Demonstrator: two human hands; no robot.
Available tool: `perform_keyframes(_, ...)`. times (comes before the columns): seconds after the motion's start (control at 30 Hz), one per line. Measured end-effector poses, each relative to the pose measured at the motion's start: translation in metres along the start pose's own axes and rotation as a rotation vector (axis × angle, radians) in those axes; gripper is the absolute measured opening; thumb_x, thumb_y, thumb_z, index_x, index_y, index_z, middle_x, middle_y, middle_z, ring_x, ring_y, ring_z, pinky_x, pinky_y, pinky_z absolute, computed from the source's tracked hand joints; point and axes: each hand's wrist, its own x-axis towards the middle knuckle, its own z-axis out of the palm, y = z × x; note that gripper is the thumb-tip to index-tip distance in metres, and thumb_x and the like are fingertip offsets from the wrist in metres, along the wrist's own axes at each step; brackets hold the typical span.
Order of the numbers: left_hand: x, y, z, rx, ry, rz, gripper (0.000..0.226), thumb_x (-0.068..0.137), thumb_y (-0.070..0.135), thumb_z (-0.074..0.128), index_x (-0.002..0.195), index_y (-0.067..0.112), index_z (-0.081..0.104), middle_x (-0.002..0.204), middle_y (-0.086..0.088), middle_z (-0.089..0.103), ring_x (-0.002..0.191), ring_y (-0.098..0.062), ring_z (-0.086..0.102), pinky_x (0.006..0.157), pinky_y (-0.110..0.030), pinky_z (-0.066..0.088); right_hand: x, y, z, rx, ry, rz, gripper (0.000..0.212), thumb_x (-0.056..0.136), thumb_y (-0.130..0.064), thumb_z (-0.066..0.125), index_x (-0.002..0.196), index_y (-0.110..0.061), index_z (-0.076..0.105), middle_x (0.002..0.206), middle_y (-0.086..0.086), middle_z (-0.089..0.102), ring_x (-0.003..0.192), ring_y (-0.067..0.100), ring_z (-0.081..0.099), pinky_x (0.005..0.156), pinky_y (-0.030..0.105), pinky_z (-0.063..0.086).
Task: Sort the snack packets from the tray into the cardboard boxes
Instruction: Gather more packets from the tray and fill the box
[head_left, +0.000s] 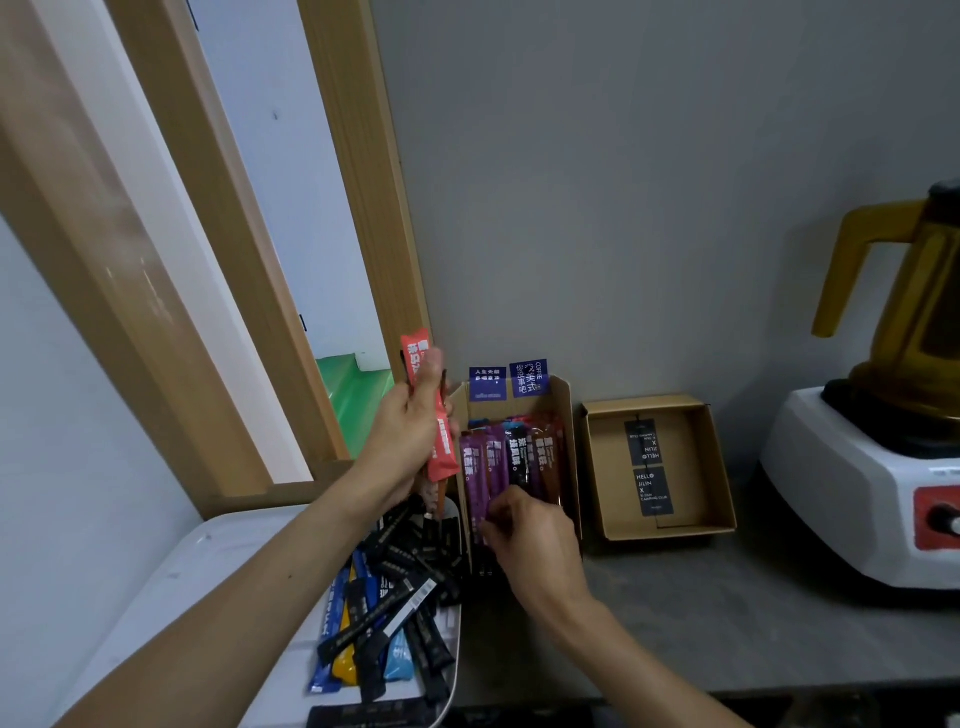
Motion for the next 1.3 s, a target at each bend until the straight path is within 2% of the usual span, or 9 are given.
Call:
perform_keyframes(0.37, -0.004, -0.012, 0.002, 0.041, 0.036, 0.003, 0.04, 0.106, 0.049, 0.037, 0.115, 0.012, 0.049, 0.077, 0.002, 0.065, 0.056, -0.004, 0.066, 0.054, -0.018, 0.052, -0.001, 0.003, 0.0, -0.038, 0.033, -0.056, 0.012, 0.094, -0.04, 0.071, 0.1, -0.031, 0.068, 0.1, -0.012, 0.072, 0.091, 0.005, 0.069, 0.077, 0.03, 0.06)
perform_keyframes(0.47, -0.007, -0.011, 0.003, 0.177, 0.038, 0.021, 0.053, 0.103, 0.057, 0.035, 0.125, 0.011, 0.048, 0.088, 0.002, 0.066, 0.064, -0.003, 0.07, 0.063, -0.02, 0.052, -0.008, -0.014, -0.022, 0.312, 0.071, 0.004, 0.018, 0.097, -0.047, 0.064, 0.093, -0.03, 0.07, 0.082, -0.009, 0.072, 0.074, 0.003, 0.069, 0.066, 0.023, 0.057)
perform_keyframes(0.53, -0.013, -0.009, 0.006, 0.25, 0.029, 0.055, 0.057, 0.099, 0.062, 0.034, 0.126, 0.014, 0.05, 0.095, 0.0, 0.067, 0.076, -0.006, 0.071, 0.071, -0.025, 0.052, -0.013, -0.031, -0.04, 0.651, 0.044, 0.019, 0.021, 0.096, -0.045, 0.065, 0.09, -0.026, 0.073, 0.08, -0.003, 0.074, 0.072, 0.009, 0.07, 0.064, 0.029, 0.058)
perform_keyframes(0.6, -0.021, -0.006, 0.013, 0.277, -0.004, 0.07, 0.054, 0.094, 0.066, 0.035, 0.12, 0.021, 0.052, 0.104, -0.002, 0.066, 0.089, -0.011, 0.07, 0.075, -0.026, 0.051, -0.017, -0.044, -0.052, 0.77, -0.023, 0.013, 0.019, 0.092, -0.042, 0.071, 0.095, -0.024, 0.075, 0.087, -0.002, 0.077, 0.08, 0.017, 0.073, 0.068, 0.037, 0.061)
perform_keyframes(0.7, -0.026, -0.001, 0.024, 0.264, -0.058, 0.081, 0.04, 0.091, 0.062, 0.044, 0.115, 0.031, 0.05, 0.108, 0.0, 0.067, 0.091, -0.013, 0.071, 0.078, -0.027, 0.055, -0.015, -0.044, -0.056, 0.823, -0.033, 0.029, 0.012, 0.09, -0.029, 0.078, 0.096, -0.019, 0.075, 0.09, 0.001, 0.078, 0.08, 0.018, 0.074, 0.065, 0.028, 0.058)
perform_keyframes(0.87, -0.007, 0.011, 0.011, 0.35, 0.003, 0.124, 0.044, 0.081, 0.038, 0.083, 0.109, 0.013, 0.059, 0.099, -0.007, 0.073, 0.088, -0.019, 0.075, 0.078, -0.034, 0.061, -0.022, -0.019, -0.056, 0.839, -0.024, 0.086, 0.012, 0.088, -0.028, 0.079, 0.095, -0.02, 0.074, 0.091, 0.004, 0.079, 0.087, 0.026, 0.075, 0.076, 0.033, 0.06)
perform_keyframes(1.07, 0.001, 0.02, 0.01, 0.373, -0.101, 0.175, 0.022, 0.084, 0.028, 0.081, 0.097, 0.016, 0.069, 0.079, 0.006, 0.075, 0.074, -0.005, 0.074, 0.054, -0.013, 0.049, -0.029, -0.004, -0.063, 0.712, -0.069, 0.067, 0.019, 0.092, -0.026, 0.076, 0.11, -0.026, 0.071, 0.099, -0.003, 0.075, 0.091, 0.009, 0.073, 0.076, 0.022, 0.058)
perform_keyframes(1.17, 0.006, 0.017, 0.013, 0.435, -0.109, 0.186, 0.014, 0.084, 0.023, 0.083, 0.093, 0.019, 0.073, 0.082, 0.006, 0.076, 0.074, -0.002, 0.073, 0.058, -0.014, 0.052, -0.028, -0.004, -0.058, 0.592, -0.009, 0.055, 0.013, 0.092, -0.031, 0.075, 0.105, -0.028, 0.072, 0.098, -0.007, 0.074, 0.087, 0.005, 0.071, 0.072, 0.018, 0.055)
perform_keyframes(1.3, 0.01, 0.006, 0.018, 0.535, -0.114, 0.164, 0.007, 0.084, 0.026, 0.083, 0.087, 0.03, 0.077, 0.086, 0.009, 0.079, 0.082, -0.005, 0.075, 0.082, -0.032, 0.06, -0.022, -0.005, -0.05, 0.591, 0.006, 0.092, 0.012, 0.092, -0.026, 0.076, 0.103, -0.026, 0.071, 0.093, -0.007, 0.075, 0.083, 0.005, 0.071, 0.069, 0.02, 0.056)
